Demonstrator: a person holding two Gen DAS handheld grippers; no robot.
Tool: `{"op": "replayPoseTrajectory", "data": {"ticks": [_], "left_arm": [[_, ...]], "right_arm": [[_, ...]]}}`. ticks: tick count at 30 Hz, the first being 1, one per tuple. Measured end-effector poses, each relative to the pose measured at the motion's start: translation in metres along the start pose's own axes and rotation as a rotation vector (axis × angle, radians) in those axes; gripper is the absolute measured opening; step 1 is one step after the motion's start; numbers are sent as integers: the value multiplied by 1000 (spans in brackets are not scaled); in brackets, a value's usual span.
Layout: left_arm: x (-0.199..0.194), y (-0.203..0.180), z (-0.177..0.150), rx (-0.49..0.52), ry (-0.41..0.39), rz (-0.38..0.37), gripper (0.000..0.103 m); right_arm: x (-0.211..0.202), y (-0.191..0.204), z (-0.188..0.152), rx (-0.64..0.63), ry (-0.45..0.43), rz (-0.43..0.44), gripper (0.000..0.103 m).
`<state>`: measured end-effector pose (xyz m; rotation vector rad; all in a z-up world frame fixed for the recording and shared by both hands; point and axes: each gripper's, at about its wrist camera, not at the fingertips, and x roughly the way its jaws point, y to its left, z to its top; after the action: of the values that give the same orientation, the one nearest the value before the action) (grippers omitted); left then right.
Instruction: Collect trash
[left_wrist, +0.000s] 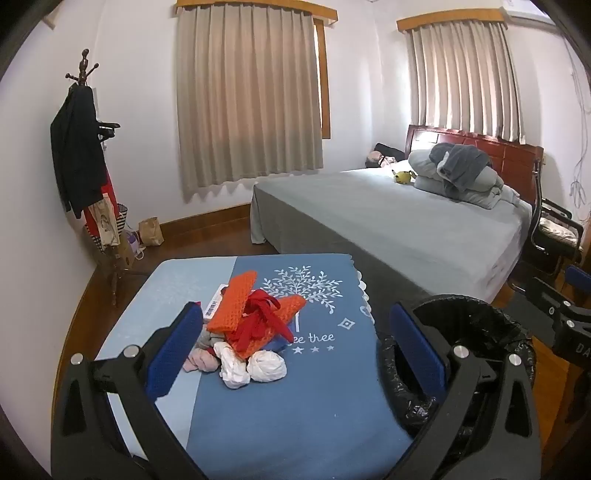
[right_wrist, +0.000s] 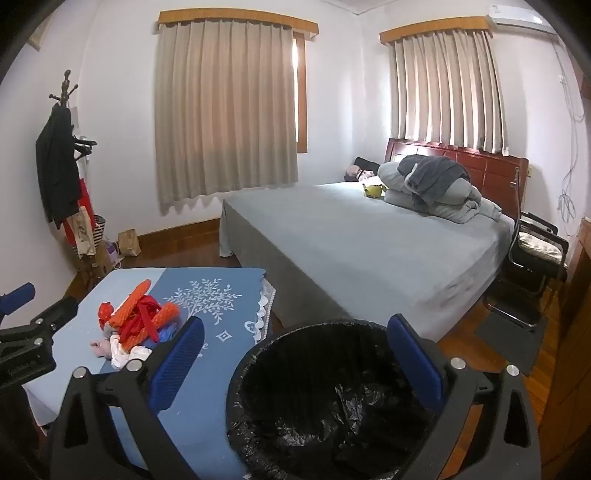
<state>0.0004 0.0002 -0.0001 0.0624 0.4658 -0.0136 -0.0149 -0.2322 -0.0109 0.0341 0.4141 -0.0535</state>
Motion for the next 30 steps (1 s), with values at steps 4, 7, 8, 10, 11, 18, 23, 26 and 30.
{"op": "replayPoseTrajectory", "data": {"ticks": [4, 7, 8, 10, 11, 18, 23, 26, 30], "left_arm": [[0, 0, 0, 0, -1, 1, 98], [0, 1, 0, -1, 0, 1, 98], [0, 0, 0, -1, -1, 2, 98], [0, 0, 0, -1, 0, 1, 98], [0, 0, 0, 0, -1, 2, 98], [-1, 2, -1, -2, 0, 4, 98], [-1, 2, -1, -1, 0, 2, 98], [-2, 2, -1, -2, 0, 2, 98], [-1, 1, -1, -2, 1, 3, 98]], "right_arm": [[0, 0, 0, 2, 4, 2, 97], [0, 0, 1, 2, 7, 4, 97], [0, 0, 1, -2, 1, -1, 97], [-1, 0, 1, -2, 2, -1, 97], [-1, 0, 1, -2, 1, -2, 97], [-1, 1, 1, -2, 3, -3, 97], [-1, 1, 1, -2, 3, -3, 97], [-1, 1, 1, -3, 3, -3, 97], [-1, 1, 1, -3, 4, -2, 97]]}}
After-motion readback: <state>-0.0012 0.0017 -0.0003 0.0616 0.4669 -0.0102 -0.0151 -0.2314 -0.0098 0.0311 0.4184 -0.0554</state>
